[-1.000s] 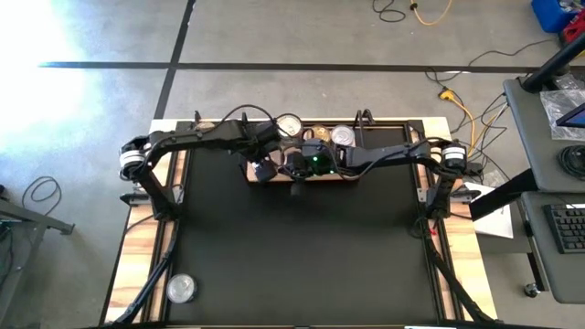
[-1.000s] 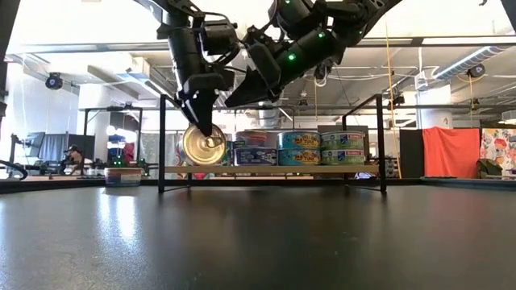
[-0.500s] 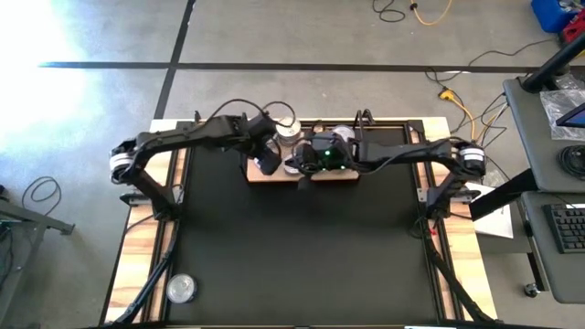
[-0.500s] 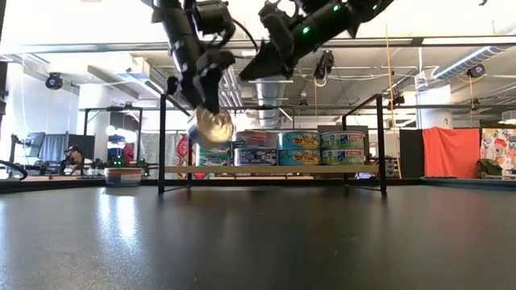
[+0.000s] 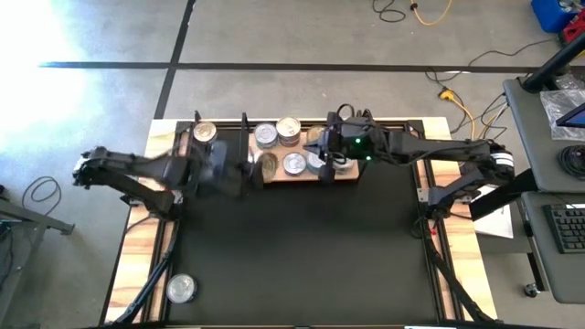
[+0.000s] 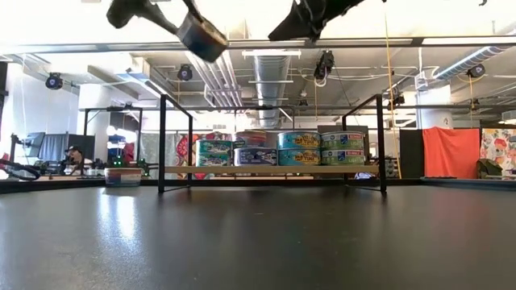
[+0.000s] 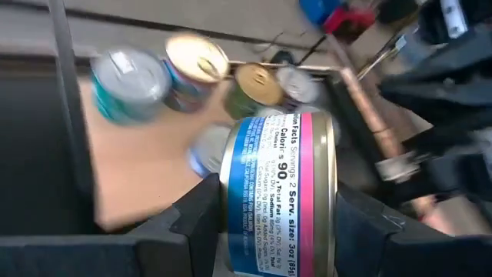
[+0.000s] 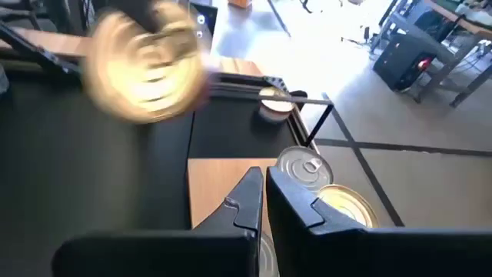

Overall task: Stack canned seafood by type on shelf
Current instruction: Put the blue-pink tuna can on the shelf

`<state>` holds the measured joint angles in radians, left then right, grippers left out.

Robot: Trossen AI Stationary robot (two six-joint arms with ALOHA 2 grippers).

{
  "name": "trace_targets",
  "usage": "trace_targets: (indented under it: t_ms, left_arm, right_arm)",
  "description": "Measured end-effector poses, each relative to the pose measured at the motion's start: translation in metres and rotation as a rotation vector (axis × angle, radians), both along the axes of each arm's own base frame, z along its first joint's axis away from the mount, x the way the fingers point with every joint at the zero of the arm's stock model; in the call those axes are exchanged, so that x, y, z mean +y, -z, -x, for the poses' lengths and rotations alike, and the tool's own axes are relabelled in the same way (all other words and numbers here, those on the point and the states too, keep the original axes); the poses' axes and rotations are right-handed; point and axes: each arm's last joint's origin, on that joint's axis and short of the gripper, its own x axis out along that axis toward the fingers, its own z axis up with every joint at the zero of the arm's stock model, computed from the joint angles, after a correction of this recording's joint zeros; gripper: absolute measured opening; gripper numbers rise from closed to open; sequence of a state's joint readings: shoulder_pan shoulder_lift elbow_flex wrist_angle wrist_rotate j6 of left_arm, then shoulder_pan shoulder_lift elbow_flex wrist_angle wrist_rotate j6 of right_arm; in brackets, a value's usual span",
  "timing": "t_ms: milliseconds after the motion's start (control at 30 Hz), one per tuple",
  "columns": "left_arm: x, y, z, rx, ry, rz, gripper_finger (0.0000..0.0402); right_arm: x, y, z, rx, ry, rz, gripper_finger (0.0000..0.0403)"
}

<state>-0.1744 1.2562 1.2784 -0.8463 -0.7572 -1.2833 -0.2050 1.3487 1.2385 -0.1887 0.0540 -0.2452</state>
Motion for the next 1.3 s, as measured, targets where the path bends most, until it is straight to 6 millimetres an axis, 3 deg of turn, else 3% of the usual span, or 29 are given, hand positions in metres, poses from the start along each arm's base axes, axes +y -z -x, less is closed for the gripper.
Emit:
trace_targets:
  t_ms: [167,367,467,633,900,1300]
  left_arm:
    - [-0.040,0.031,-0.008,-0.178,-0.103,0.109,0.0168]
    - [-0.054,0.083,-0.011,-0.212,-0.234,0.216,0.0168]
    - [-0.053,0.110,-0.009,-0.271,-0.312,0.260,0.0168]
    - [-0.051,0.152,-0.009,-0.568,-0.446,0.279,0.0169]
    - [-0.044,0.202,-0.013,-0.863,-0.546,0.229,0.0174]
    - [-0.012,0.239,-0.024,-0.789,-0.646,0.185,0.0175]
  right_arm:
    - [0.004,-0.009,0.012,-0.005,0.002,-0.044,0.0013]
    - [0.024,-0.013,0.033,0.073,-0.076,-0.163,0.0013]
    - [0.039,-0.017,0.046,0.118,-0.136,-0.188,0.0013]
    - [0.058,-0.030,0.065,0.094,-0.178,-0.244,0.0013]
    - [0.064,-0.040,0.079,0.059,-0.193,-0.247,0.0013]
    - [0.064,-0.038,0.082,0.087,-0.168,-0.285,0.0013]
